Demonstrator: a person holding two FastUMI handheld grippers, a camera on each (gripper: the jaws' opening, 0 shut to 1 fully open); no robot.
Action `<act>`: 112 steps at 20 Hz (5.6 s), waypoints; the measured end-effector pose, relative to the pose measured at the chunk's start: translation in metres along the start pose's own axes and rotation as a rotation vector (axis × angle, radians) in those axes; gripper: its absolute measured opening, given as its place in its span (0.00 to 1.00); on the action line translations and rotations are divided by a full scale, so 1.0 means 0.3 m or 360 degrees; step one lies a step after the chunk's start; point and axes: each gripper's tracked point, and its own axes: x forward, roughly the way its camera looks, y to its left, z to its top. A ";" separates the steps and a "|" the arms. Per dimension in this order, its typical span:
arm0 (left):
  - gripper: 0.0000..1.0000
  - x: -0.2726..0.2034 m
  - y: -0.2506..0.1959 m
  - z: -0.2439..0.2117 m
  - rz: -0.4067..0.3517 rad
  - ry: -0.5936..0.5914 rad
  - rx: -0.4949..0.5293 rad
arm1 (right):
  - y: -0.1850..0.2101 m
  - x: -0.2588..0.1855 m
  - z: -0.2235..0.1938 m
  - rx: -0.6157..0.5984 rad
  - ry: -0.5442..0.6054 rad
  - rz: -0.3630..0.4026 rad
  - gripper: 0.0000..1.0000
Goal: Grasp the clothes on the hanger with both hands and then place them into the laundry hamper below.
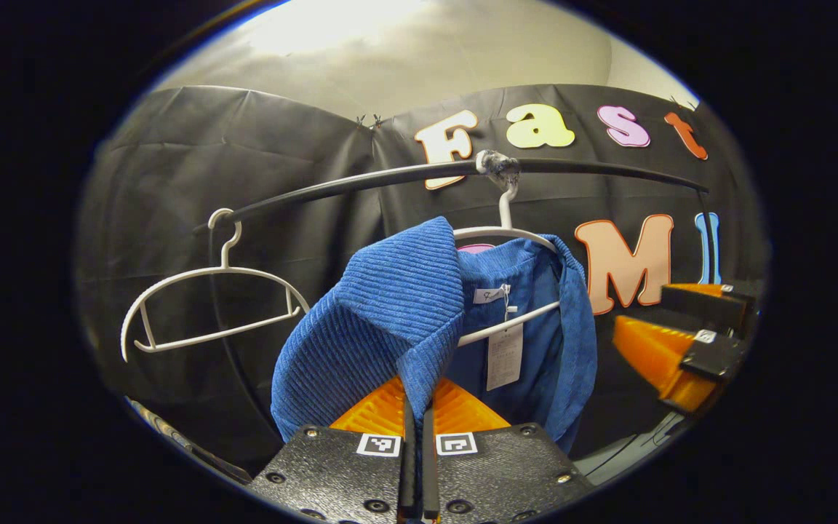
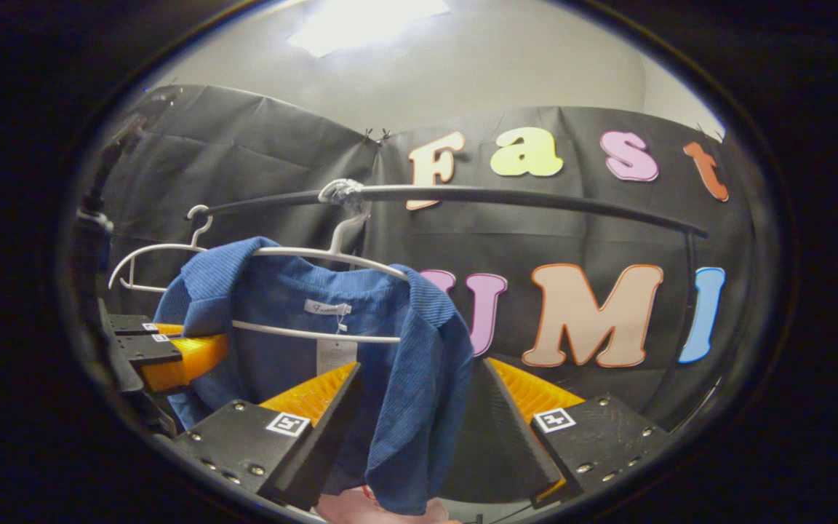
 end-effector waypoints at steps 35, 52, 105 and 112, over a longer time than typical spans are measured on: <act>0.05 -0.179 0.203 0.246 -0.0076 -0.0067 -0.0023 | -0.251 0.302 -0.228 0.0156 0.0328 -0.0502 0.08; 0.04 -0.212 0.384 0.356 -0.0081 -0.0026 -0.0201 | -0.415 0.392 -0.059 0.0230 0.0097 -0.0548 0.08; 0.04 -0.097 0.067 -0.327 -0.0373 0.0277 0.0017 | -0.332 0.173 -0.484 0.0182 0.0517 -0.0435 0.08; 0.04 -0.037 -0.350 -0.259 -0.0818 0.0165 0.0071 | -0.357 0.109 -0.344 0.0182 0.0393 -0.0438 0.08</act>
